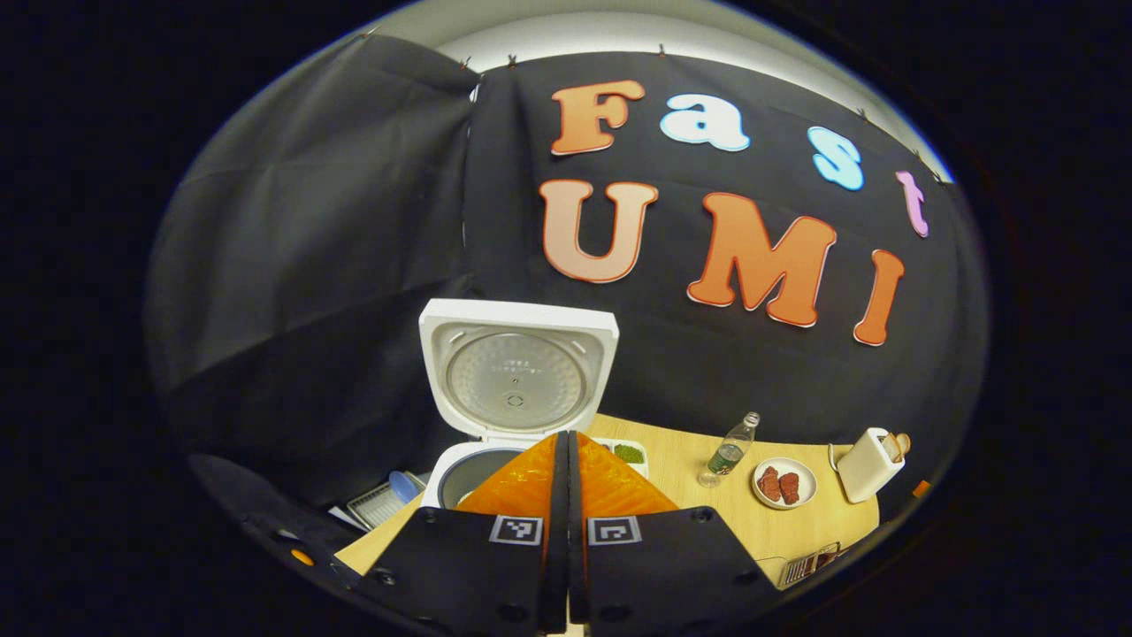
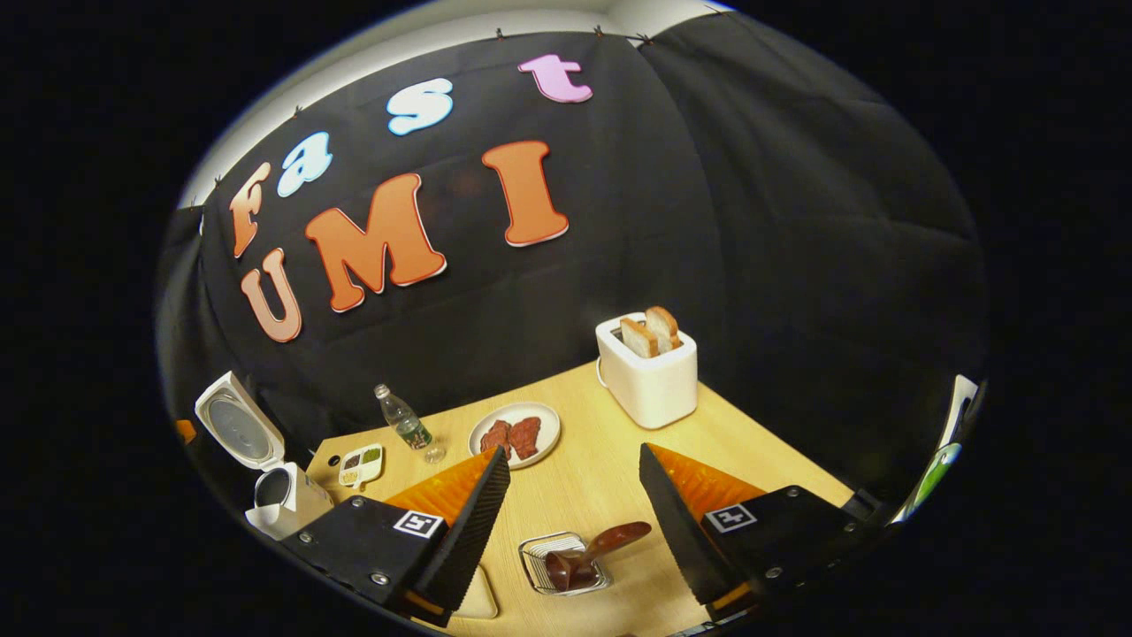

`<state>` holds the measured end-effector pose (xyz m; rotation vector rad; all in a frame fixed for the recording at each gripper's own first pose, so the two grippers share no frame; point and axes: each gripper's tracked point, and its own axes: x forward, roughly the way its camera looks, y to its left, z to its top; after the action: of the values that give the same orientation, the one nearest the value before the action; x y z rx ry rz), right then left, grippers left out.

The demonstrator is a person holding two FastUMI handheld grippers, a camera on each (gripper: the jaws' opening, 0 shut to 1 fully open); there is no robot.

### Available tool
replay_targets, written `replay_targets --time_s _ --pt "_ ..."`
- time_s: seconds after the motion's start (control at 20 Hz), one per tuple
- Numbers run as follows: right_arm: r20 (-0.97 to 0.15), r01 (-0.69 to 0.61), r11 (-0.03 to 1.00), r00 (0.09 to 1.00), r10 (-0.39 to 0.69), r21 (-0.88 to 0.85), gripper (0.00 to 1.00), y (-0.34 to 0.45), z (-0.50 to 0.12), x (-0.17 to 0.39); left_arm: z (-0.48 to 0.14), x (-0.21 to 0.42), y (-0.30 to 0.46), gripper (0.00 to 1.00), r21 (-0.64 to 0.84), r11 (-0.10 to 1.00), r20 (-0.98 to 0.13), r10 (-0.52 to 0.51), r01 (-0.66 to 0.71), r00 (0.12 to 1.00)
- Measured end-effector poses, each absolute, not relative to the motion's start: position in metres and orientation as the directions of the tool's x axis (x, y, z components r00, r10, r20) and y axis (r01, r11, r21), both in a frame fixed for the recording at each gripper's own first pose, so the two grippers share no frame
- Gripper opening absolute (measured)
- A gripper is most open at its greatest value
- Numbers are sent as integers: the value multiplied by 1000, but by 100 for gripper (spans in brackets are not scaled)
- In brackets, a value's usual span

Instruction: Close the left gripper, press the button to open the rice cooker; take a wooden spoon from the chopstick holder with the right hand, scoop a spoonful of rice and pour it into the rice cooker, then put the wooden spoon back into the chopstick holder.

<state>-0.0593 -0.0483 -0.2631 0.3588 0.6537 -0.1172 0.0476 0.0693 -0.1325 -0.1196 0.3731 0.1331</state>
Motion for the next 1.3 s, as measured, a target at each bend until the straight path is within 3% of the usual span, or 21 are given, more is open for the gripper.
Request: replay_targets --time_s 0.1,0.2,0.25,0.45,0.7,0.8,1.0,1.05,1.15,1.25,1.3 --pt "-640 230 927 768 15 298 93 -52 -282 -59 -117 40 49 5 -55 991 -317 100 -123 943" --pt "-657 238 919 753 31 315 93 -54 -297 -58 -109 33 31 24 -37 994 -292 88 -103 952" --pt "-662 240 914 749 41 328 93 -55 -305 -57 -106 30 23 40 -35 995 -288 83 -97 954" --pt "-675 231 890 729 110 394 94 -46 -341 -63 -106 10 11 65 -10 994 -301 103 -111 948" --pt "-661 225 845 727 185 485 93 -29 -387 -72 -98 -12 5 63 36 989 -295 148 -143 944" --pt "-650 236 815 730 211 530 88 -21 -399 -71 -92 -19 4 63 65 986 -288 167 -154 943" --pt "-631 218 802 739 237 556 68 -7 -409 -64 -85 -28 3 63 110 980 -281 193 -168 940" --pt "-627 214 799 741 242 562 51 -3 -408 -63 -84 -27 2 61 114 979 -281 197 -171 939" --pt "-632 218 791 732 255 572 39 5 -412 -62 -84 -26 -1 65 107 979 -285 195 -171 938" --pt "-660 245 806 718 222 539 25 3 -419 -61 -83 -25 -3 63 106 981 -285 186 -162 940" --pt "-668 250 812 712 215 528 23 4 -420 -62 -85 -24 -3 64 107 982 -283 179 -154 942"
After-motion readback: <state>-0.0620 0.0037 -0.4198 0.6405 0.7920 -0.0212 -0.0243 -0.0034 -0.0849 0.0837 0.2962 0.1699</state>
